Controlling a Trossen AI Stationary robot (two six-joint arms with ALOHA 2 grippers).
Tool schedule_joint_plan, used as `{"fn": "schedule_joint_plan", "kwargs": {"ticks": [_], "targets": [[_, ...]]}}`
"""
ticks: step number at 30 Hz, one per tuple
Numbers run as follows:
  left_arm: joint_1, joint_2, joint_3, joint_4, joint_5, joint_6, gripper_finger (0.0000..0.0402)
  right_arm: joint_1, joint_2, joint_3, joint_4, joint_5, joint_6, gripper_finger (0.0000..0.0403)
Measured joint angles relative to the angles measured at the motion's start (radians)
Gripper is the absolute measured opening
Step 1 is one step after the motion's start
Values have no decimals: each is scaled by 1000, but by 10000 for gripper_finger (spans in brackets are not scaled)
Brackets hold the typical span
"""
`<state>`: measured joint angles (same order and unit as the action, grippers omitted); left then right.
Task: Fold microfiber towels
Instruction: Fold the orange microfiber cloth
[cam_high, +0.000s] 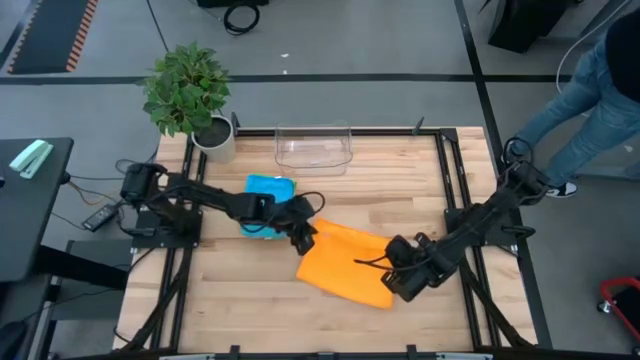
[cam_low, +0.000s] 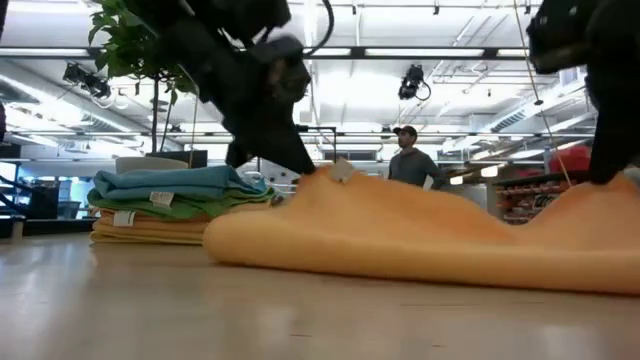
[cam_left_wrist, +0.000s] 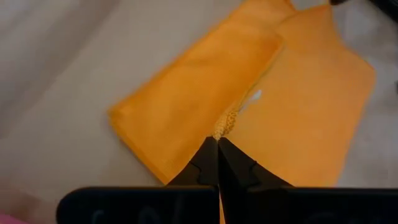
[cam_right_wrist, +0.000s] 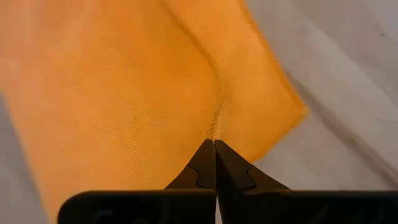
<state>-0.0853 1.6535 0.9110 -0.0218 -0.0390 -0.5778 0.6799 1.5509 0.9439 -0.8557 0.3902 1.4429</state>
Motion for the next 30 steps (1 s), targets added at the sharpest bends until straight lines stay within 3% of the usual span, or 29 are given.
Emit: {"fn": "schedule_joint_plan", "kwargs": {"ticks": [7, 18, 30], "targets": [[54, 17, 0, -31, -9, 18, 2, -59, 0, -33, 0, 2, -2, 1], [48, 56, 1, -30, -9, 20, 3, -69, -1, -16, -106, -1, 50, 1], [72, 67, 1, -17, -21, 27, 9, -118, 0, -95, -55, -2, 50, 1]]}}
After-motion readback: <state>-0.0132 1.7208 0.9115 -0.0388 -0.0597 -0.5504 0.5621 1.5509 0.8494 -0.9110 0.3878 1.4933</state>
